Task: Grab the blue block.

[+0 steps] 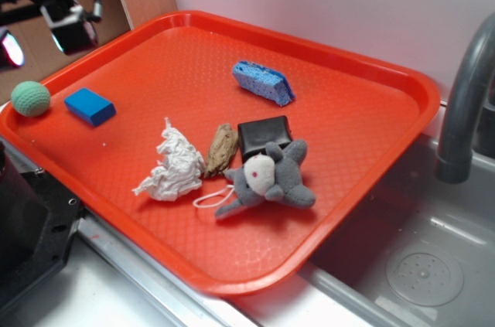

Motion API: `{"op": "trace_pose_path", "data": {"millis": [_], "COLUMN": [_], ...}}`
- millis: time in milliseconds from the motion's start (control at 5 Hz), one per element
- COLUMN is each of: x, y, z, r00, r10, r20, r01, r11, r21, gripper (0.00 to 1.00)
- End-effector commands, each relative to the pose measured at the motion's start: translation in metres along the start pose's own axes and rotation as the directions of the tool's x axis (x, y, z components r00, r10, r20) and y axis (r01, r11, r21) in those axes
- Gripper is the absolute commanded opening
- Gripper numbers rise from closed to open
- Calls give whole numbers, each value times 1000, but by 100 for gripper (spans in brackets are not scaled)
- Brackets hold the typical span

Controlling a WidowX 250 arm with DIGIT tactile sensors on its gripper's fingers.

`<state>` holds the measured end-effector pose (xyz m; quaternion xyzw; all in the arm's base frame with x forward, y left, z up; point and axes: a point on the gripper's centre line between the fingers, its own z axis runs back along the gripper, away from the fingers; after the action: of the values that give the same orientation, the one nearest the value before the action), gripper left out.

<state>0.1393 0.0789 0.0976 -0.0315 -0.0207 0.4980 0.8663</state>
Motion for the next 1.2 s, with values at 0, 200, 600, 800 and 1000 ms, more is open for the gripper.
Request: {"op": "trace_pose_path", "data": {"millis": [0, 200, 600, 800, 1000], "x": [12, 21, 21, 19, 5], "y": [-6, -13, -13, -10, -10], "z": [-45, -64, -72, -49, -10], "r00": [913, 916, 930, 970, 988], "r10": [399, 390, 358, 237, 150], "r20": [86, 90, 83, 45, 39], "r01": [-403, -396, -366, -240, -149], "r11": [915, 916, 923, 966, 988], "r21": [30, 64, 121, 98, -37], "gripper": [100, 100, 0, 0, 0]}}
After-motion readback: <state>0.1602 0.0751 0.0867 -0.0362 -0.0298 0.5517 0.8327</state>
